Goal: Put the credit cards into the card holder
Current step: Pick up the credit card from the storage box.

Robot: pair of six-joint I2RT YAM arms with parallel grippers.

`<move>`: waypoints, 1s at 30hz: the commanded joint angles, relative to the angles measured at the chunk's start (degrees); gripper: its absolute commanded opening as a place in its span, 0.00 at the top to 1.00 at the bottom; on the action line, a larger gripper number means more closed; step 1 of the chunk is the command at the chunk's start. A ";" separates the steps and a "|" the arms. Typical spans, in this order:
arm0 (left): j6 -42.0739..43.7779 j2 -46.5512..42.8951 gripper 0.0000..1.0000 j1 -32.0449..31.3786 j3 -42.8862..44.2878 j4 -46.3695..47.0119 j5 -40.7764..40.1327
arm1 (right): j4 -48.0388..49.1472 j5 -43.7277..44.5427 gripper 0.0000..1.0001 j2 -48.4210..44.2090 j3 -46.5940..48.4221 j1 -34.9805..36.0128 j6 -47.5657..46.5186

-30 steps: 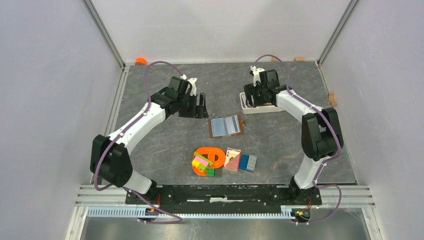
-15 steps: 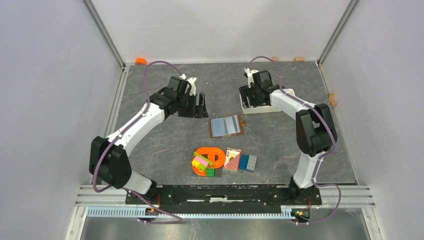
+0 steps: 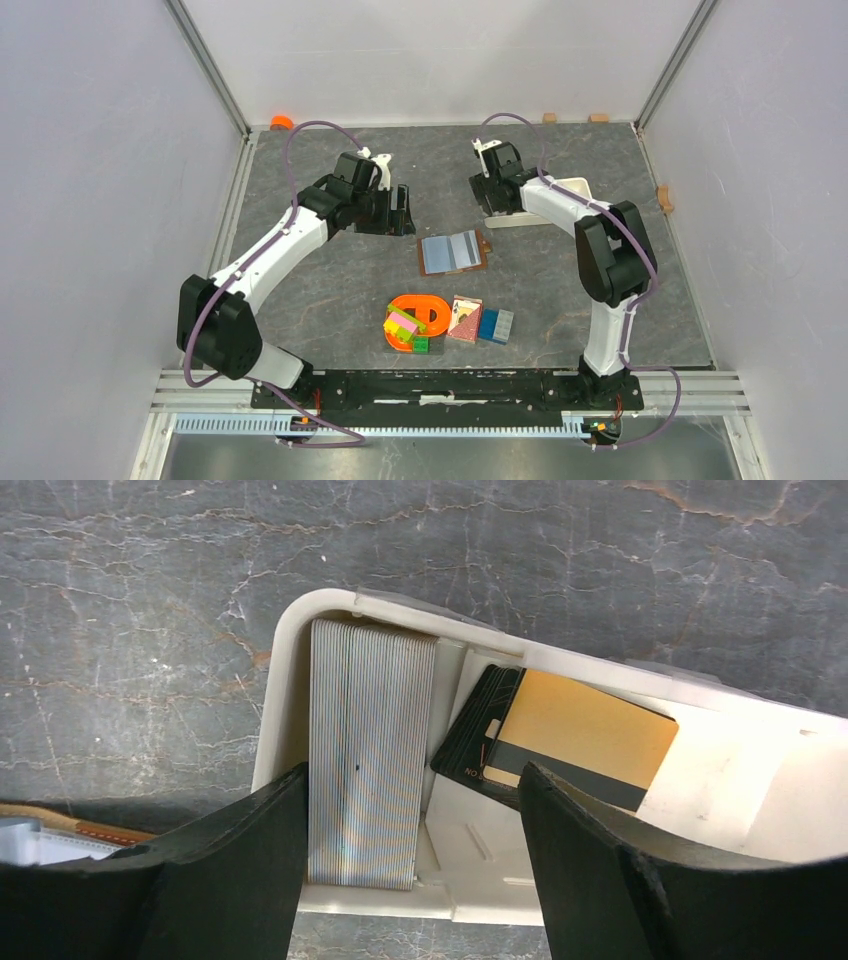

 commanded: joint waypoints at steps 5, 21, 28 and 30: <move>2.33 -2.06 0.17 0.04 0.16 0.29 0.16 | -2.28 7.10 0.22 -0.46 4.41 2.82 -1.19; 2.20 -1.70 0.16 0.11 0.18 0.29 1.40 | -4.93 6.71 0.27 0.92 6.37 3.93 -2.69; 2.25 -1.77 0.16 0.11 0.16 0.20 1.25 | -4.22 4.95 0.23 1.68 2.41 3.97 -1.76; 2.25 -1.75 0.16 0.11 0.17 0.21 1.31 | -3.91 5.27 0.22 2.00 2.11 3.89 -1.75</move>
